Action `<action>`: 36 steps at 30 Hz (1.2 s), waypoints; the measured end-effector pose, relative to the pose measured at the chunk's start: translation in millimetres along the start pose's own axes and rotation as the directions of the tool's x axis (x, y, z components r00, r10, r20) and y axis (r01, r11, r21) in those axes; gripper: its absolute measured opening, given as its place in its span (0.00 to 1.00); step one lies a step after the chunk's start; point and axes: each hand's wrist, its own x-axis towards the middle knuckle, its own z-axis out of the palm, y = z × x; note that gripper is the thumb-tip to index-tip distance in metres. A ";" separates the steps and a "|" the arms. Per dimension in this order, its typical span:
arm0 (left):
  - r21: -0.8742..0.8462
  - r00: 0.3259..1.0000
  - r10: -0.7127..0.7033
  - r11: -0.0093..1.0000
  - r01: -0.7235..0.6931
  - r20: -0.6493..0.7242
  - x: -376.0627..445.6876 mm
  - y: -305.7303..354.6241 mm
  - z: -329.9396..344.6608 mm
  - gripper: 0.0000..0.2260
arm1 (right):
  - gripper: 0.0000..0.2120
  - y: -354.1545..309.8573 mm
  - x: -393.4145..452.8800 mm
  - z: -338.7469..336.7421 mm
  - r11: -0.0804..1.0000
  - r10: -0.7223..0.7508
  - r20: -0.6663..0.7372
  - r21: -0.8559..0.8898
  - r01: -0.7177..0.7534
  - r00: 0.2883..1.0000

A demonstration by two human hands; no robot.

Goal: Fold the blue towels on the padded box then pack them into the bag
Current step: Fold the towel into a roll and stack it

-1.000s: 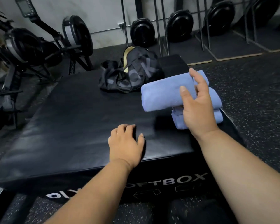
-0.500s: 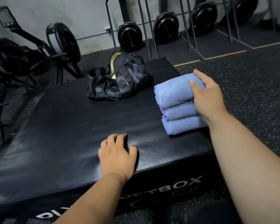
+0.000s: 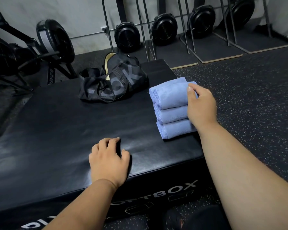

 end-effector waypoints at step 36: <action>-0.035 0.999 0.004 0.999 -0.003 0.035 0.1 0.1 -3.7 0.24 | 0.14 -58.9 -91.4 65.2 0.851 -0.513 0.204 -0.006 0.525 0.834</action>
